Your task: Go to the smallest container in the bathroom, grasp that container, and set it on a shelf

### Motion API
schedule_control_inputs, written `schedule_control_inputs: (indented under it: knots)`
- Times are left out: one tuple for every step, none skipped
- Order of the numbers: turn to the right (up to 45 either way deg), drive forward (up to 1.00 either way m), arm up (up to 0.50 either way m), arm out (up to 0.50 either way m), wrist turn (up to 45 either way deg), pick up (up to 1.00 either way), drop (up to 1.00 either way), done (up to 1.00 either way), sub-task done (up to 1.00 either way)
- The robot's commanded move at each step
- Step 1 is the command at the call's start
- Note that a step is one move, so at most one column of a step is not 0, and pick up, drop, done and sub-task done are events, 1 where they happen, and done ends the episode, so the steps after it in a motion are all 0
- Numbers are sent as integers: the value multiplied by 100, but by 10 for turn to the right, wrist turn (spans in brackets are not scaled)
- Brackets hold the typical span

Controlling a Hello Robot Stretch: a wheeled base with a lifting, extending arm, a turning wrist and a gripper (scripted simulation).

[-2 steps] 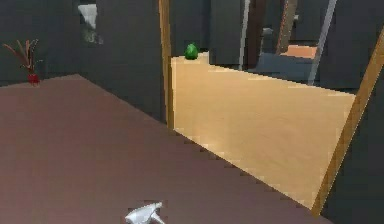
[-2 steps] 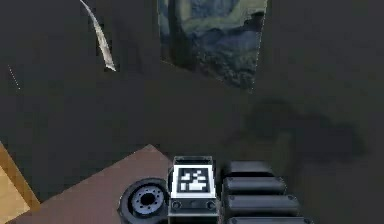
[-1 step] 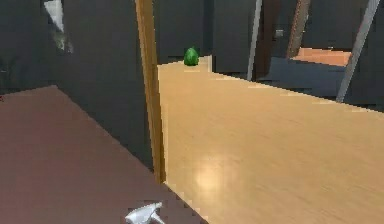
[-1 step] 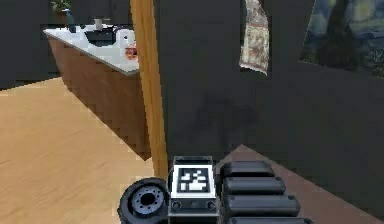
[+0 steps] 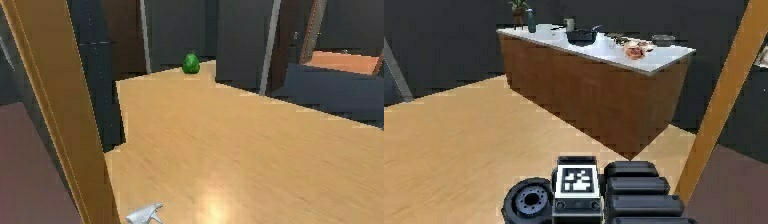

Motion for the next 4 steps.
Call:
schedule_control_inputs:
  knots:
    - [30,0,0,0,0,0,0,0,0]
    - [0,100,0,0,0,0,0,0,0]
    - [0,100,0,0,0,0,0,0,0]
    - [0,100,0,0,0,0,0,0,0]
